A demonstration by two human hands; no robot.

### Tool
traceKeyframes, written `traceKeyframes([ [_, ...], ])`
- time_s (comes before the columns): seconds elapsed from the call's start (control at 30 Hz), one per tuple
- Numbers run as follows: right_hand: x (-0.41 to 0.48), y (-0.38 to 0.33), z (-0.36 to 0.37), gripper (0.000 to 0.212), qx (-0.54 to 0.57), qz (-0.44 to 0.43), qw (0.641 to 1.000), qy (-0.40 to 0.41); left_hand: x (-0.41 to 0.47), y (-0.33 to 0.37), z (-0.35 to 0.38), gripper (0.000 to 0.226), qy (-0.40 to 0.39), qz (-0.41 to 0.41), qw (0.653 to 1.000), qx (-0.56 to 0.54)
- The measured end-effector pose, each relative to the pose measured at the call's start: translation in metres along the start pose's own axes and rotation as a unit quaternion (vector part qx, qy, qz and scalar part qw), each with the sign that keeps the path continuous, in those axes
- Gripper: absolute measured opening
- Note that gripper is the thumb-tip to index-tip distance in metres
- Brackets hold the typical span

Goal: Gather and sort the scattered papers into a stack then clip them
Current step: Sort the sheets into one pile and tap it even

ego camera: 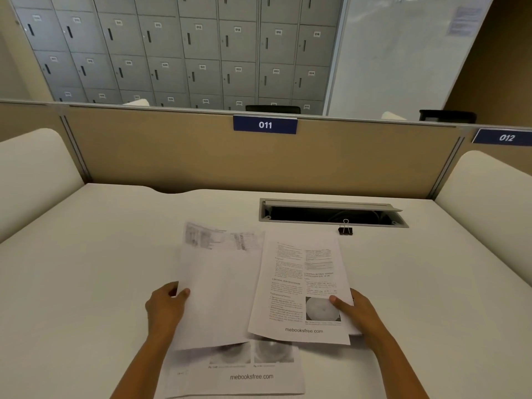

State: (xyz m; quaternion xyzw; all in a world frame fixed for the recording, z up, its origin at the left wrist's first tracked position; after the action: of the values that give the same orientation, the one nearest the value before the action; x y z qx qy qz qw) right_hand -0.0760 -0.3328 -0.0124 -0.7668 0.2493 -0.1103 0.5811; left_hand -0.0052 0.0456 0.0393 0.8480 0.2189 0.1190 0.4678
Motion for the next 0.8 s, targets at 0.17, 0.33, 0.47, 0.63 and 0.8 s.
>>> traceKeyframes([
  [0.17, -0.001, -0.001, 0.0, 0.025, 0.003, 0.001, 1.0, -0.001, -0.008, -0.015, 0.013, 0.059, -0.05, -0.025, 0.99, 0.128],
  [0.33, 0.0, -0.001, -0.001, 0.026, 0.003, 0.0, 1.0, -0.004, -0.016, -0.002, 0.021, 0.065, -0.066, -0.067, 0.995, 0.027],
  [0.47, 0.0, 0.0, 0.0, 0.028, -0.001, 0.003, 1.0, -0.003, -0.015, -0.001, 0.015, 0.051, -0.044, -0.049, 0.998, -0.003],
  [0.63, 0.001, 0.002, 0.0, 0.028, -0.01, 0.005, 1.0, -0.004, -0.009, 0.012, -0.016, 0.049, 0.0, -0.016, 1.0, 0.008],
  [0.8, 0.003, 0.003, -0.001, 0.027, -0.022, -0.001, 1.0, -0.003, 0.011, 0.035, -0.077, 0.04, 0.087, 0.036, 0.995, -0.01],
])
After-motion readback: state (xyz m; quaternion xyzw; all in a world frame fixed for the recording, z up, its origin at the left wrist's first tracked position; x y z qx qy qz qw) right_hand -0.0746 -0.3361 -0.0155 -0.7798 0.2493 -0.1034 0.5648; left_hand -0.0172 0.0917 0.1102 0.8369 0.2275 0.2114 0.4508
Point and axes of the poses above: each hand's wrist, its own x-axis towards the middle knuckle, its own z-axis out of the palm, y = z × x, the point moved 2 cm from there along x, towards the middle knuckle, and after that the axes turned 11 degrees about y, right-handed, at the moved point
